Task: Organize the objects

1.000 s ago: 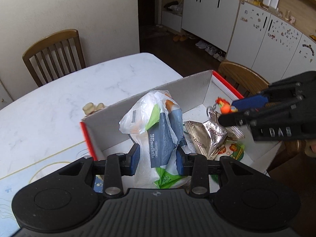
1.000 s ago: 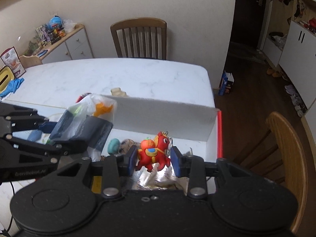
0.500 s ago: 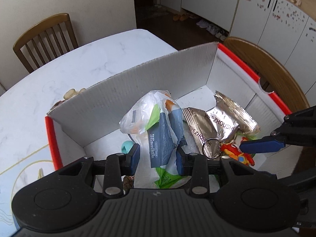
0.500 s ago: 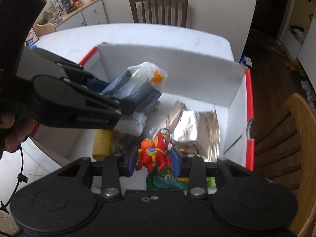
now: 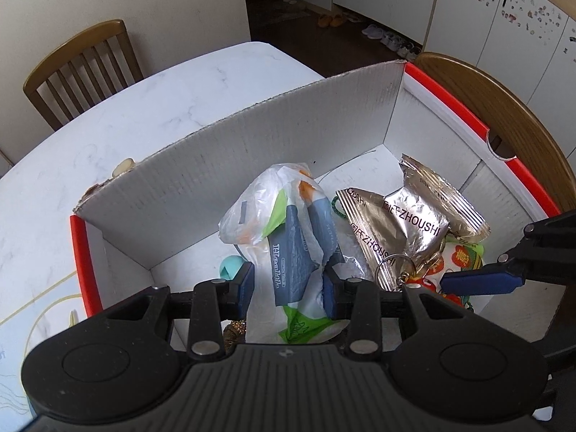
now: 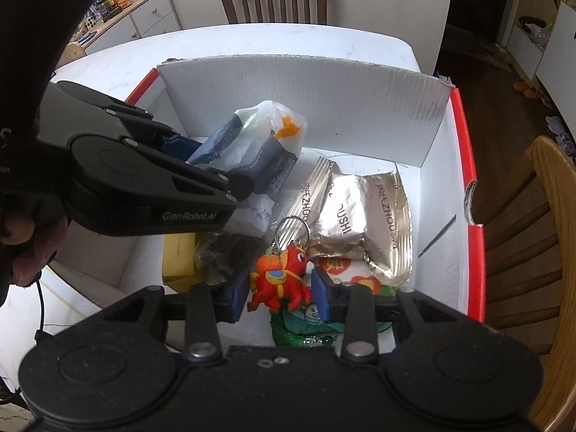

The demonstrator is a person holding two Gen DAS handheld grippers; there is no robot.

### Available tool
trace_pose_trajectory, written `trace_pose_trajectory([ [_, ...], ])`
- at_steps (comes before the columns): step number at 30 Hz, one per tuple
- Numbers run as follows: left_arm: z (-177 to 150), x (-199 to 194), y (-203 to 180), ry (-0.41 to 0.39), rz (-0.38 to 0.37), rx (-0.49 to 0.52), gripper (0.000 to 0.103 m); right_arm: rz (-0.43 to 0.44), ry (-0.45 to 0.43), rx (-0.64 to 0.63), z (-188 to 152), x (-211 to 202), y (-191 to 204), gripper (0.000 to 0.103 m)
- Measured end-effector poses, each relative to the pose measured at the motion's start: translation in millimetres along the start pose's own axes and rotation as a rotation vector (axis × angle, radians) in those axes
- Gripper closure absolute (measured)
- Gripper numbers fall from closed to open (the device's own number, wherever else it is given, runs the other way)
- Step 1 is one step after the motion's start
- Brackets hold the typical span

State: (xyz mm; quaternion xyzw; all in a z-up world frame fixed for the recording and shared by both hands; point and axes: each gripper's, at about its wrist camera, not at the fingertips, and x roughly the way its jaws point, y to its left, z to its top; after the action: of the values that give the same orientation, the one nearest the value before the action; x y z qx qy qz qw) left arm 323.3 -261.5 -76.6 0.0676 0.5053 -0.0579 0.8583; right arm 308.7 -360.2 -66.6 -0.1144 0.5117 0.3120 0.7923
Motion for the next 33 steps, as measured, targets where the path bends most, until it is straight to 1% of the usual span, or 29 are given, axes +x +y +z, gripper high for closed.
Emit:
trace_pose_trajectory([
  [2, -1, -2, 0, -0.007, 0.001, -0.003, 0.062, 0.007, -0.002, -0.006, -2, -1, 0, 0.064],
  [4, -3, -6, 0, -0.016, -0.002, -0.010, 0.059, 0.011, -0.008, -0.010, -2, -2, 2, 0.060],
  [6, -5, -10, 0, -0.029, -0.008, -0.016, 0.055, 0.015, -0.013, -0.006, -2, -3, 1, 0.052],
  [8, -6, -16, 0, -0.045, -0.013, -0.022, 0.052, 0.028, -0.020, 0.002, -2, -5, 0, 0.048],
  [11, -9, -26, 1, -0.069, -0.012, -0.029, 0.050, 0.036, -0.031, 0.004, -2, -9, 0, 0.047],
  [13, -12, -33, 3, -0.086, -0.016, -0.037, 0.047, 0.043, -0.041, 0.007, -2, -13, -1, 0.046],
  [15, -15, -41, 5, -0.105, -0.022, -0.046, 0.046, 0.050, -0.056, 0.010, -3, -18, 0, 0.041],
  [19, -22, -57, 10, -0.136, -0.036, -0.060, 0.045, 0.059, -0.091, 0.016, -3, -30, 3, 0.040],
  [21, -26, -66, 13, -0.158, -0.042, -0.061, 0.045, 0.057, -0.108, 0.024, -4, -35, 6, 0.037],
  [25, -33, -83, 18, -0.210, -0.064, -0.069, 0.033, 0.053, -0.148, 0.040, -6, -48, 12, 0.034],
  [26, -35, -88, 20, -0.223, -0.068, -0.069, 0.032, 0.049, -0.158, 0.045, -7, -51, 14, 0.034],
  [28, -39, -96, 23, -0.247, -0.070, -0.071, 0.025, 0.046, -0.181, 0.060, -8, -57, 16, 0.031],
  [30, -42, -104, 28, -0.266, -0.080, -0.074, 0.022, 0.046, -0.205, 0.077, -10, -63, 19, 0.025],
  [32, -46, -113, 32, -0.287, -0.085, -0.075, 0.021, 0.046, -0.231, 0.094, -13, -68, 22, 0.021],
  [33, -48, -116, 35, -0.294, -0.084, -0.074, 0.019, 0.047, -0.244, 0.101, -14, -70, 24, 0.021],
])
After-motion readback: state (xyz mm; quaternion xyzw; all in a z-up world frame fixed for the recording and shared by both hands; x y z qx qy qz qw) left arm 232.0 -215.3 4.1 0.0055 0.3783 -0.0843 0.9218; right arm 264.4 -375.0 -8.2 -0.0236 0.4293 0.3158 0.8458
